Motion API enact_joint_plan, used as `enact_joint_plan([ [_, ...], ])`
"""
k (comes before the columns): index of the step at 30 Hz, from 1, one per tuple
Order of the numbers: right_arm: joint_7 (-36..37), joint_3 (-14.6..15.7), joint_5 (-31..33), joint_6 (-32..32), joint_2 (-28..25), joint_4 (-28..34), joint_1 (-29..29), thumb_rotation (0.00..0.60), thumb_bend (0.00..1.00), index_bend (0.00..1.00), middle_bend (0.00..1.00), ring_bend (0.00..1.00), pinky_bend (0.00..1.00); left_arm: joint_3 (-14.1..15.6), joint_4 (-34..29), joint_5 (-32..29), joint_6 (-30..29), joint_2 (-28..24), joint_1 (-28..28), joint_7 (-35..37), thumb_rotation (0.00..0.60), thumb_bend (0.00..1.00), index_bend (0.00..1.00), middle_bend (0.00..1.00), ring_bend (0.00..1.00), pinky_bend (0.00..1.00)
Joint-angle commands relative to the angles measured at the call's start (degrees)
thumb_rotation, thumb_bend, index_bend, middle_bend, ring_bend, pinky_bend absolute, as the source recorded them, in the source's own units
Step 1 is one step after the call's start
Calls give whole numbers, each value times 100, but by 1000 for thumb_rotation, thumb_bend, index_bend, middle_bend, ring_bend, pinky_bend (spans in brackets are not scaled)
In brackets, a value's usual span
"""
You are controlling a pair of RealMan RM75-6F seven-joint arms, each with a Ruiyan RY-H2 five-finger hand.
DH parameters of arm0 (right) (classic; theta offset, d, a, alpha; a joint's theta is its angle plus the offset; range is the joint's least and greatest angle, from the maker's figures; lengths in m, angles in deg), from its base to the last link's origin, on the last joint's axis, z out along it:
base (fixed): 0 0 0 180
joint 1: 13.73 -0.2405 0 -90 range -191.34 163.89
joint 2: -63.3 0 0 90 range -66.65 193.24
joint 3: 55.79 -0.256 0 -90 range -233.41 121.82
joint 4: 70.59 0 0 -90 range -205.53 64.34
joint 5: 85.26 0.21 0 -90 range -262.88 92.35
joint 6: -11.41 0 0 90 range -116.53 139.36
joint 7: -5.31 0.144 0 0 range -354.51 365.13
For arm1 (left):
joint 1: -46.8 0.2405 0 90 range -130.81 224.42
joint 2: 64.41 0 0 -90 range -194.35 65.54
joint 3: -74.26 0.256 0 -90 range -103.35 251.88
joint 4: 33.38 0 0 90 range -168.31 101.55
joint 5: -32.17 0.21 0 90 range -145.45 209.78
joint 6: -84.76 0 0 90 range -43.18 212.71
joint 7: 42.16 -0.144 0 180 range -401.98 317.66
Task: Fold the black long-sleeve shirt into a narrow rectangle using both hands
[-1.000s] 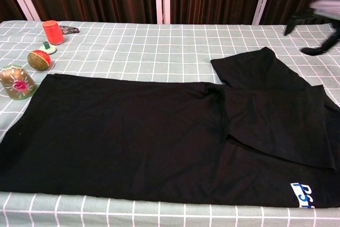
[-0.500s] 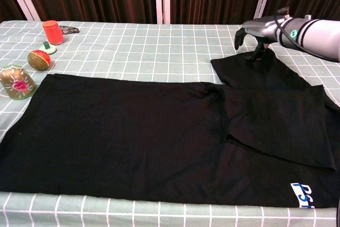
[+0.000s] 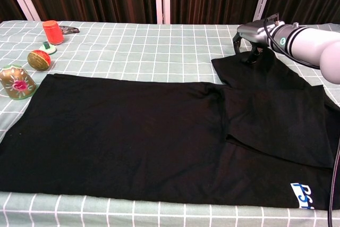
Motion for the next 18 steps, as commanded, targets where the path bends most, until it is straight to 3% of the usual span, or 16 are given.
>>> enact_joint_plan([
  [1,28,-8,-31,37,17,-28,37,600,369,495,273,46,150,0,19,16,0,9,-2,26,600,246,145,137,74,190],
  [12,106,-6,-229,351,-37,50,177,600,368,646,322,89,167,-9,101,38,-24,35,20,113,600,246,145,136,74,190],
  [15,145,29,-359,574,-225,354,270,600,373,650,322,89,167,-8,125,38,-22,37,27,138,600,246,145,136,74,190],
  [18,199,75,-549,1013,-605,1056,462,600,388,652,322,89,167,-8,152,52,-56,39,44,161,600,246,145,136,74,190],
])
